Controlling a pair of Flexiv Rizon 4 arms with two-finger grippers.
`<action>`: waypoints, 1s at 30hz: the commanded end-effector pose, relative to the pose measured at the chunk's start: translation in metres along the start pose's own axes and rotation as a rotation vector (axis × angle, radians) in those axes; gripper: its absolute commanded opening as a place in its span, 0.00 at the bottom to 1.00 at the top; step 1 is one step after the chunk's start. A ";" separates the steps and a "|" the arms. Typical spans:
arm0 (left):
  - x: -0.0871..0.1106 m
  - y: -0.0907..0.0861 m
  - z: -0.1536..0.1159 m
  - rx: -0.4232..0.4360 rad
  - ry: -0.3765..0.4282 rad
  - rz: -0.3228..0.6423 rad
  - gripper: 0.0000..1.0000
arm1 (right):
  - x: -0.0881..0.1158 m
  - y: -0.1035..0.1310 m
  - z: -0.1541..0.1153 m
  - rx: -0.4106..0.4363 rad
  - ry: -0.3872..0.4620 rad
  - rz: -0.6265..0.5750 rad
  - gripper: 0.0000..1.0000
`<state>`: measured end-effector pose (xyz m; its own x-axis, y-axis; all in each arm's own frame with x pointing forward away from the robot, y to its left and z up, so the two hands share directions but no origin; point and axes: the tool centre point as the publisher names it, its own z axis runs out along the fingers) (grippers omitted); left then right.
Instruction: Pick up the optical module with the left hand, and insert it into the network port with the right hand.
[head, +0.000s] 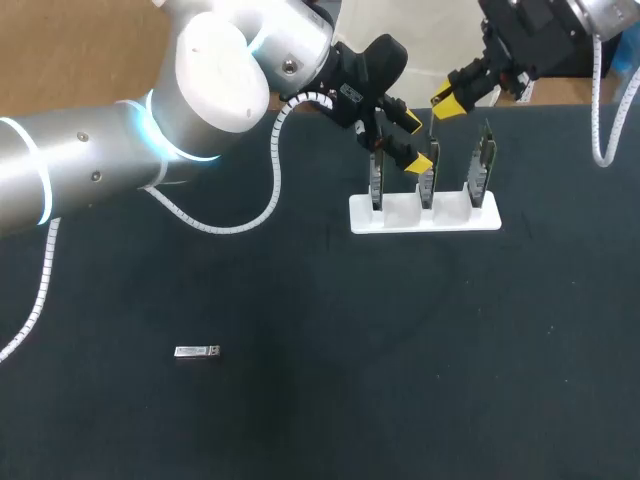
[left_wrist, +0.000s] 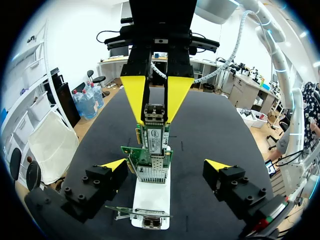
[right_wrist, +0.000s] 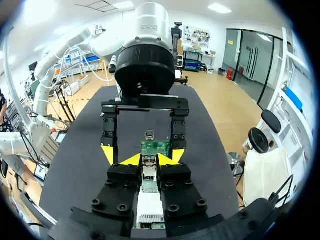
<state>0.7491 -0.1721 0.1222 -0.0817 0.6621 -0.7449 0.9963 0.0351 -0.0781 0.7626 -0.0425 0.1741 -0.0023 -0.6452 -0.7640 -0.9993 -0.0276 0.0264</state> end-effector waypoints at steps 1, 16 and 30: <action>-0.001 0.001 0.000 0.000 0.004 -0.001 1.00 | 0.000 -0.001 -0.001 -0.003 -0.002 -0.003 0.00; -0.001 0.001 0.000 0.000 0.004 -0.001 1.00 | 0.005 -0.003 0.001 -0.016 0.002 0.009 0.00; -0.001 0.001 0.000 0.000 0.004 -0.001 1.00 | 0.004 -0.001 0.003 -0.019 -0.008 0.016 0.00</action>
<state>0.7491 -0.1721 0.1222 -0.0816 0.6622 -0.7449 0.9963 0.0351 -0.0780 0.7624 -0.0436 0.1702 -0.0207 -0.6421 -0.7663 -0.9983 -0.0289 0.0512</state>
